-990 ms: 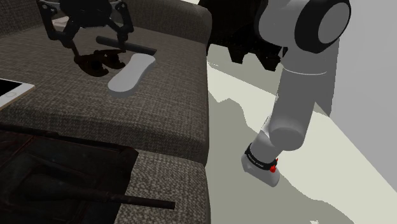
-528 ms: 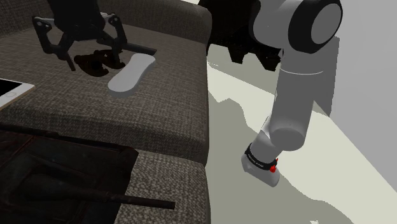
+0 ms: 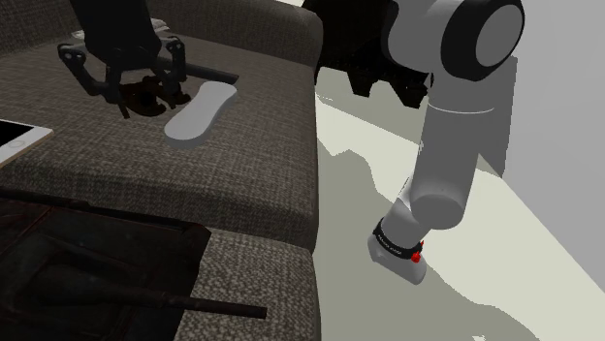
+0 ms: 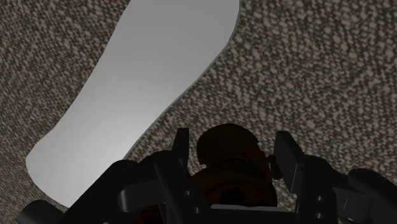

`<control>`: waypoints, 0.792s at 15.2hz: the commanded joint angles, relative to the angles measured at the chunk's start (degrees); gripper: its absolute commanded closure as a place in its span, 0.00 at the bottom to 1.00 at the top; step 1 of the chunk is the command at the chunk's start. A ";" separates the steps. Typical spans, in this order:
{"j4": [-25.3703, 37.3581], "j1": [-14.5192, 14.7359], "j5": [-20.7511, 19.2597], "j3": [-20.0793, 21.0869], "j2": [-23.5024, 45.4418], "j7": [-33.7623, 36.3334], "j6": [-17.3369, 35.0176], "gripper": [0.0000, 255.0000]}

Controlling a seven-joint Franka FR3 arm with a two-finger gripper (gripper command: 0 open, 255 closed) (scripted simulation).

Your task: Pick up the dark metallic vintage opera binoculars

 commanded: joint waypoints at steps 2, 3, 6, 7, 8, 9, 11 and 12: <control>-0.01 0.00 0.00 0.00 0.01 0.00 0.00 1.00; -0.02 -0.01 0.00 0.00 0.00 0.00 0.01 1.00; 0.87 0.15 -0.08 0.00 0.10 -0.09 -0.78 1.00; 2.14 0.52 -0.33 -0.01 0.46 -0.08 -1.75 1.00; 3.43 0.92 -0.59 -0.02 0.83 -0.08 -2.72 1.00; 4.77 1.35 -0.88 -0.05 1.23 -0.07 -3.72 1.00; 7.62 2.31 -1.54 -0.11 2.13 -0.05 -5.79 1.00; 9.14 2.85 -1.91 -0.15 2.63 -0.04 -6.86 1.00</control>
